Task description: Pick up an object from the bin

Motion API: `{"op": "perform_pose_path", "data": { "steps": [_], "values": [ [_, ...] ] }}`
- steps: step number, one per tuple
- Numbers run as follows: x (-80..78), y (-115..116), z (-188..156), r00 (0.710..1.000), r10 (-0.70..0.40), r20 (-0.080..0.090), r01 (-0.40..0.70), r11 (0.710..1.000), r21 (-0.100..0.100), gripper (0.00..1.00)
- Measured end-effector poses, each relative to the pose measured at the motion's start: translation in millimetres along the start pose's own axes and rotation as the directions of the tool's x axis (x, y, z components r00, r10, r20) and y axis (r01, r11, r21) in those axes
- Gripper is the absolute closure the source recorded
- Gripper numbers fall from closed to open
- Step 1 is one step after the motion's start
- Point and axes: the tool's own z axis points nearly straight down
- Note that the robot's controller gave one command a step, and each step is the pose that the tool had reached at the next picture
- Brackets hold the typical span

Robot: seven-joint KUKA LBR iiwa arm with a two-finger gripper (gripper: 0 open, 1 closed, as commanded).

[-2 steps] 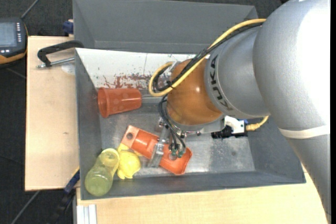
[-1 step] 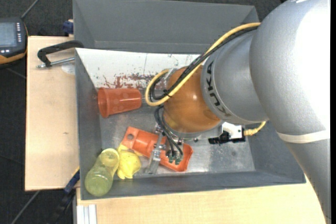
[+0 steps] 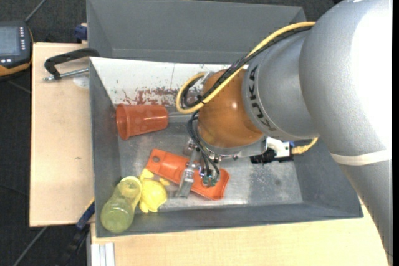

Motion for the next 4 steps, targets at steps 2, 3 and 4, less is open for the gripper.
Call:
{"op": "perform_pose_path", "data": {
  "steps": [2,3,4],
  "values": [
    [20.1,5.2,-0.9,1.000,-0.020,-0.003,0.020,1.000,-0.002,1.00],
    [21.2,4.6,-4.9,1.000,-0.021,-0.006,0.021,1.000,0.000,1.00],
    [19.2,6.1,-118.2,1.000,-0.022,0.002,0.022,1.000,-0.004,1.00]
  ]
}}
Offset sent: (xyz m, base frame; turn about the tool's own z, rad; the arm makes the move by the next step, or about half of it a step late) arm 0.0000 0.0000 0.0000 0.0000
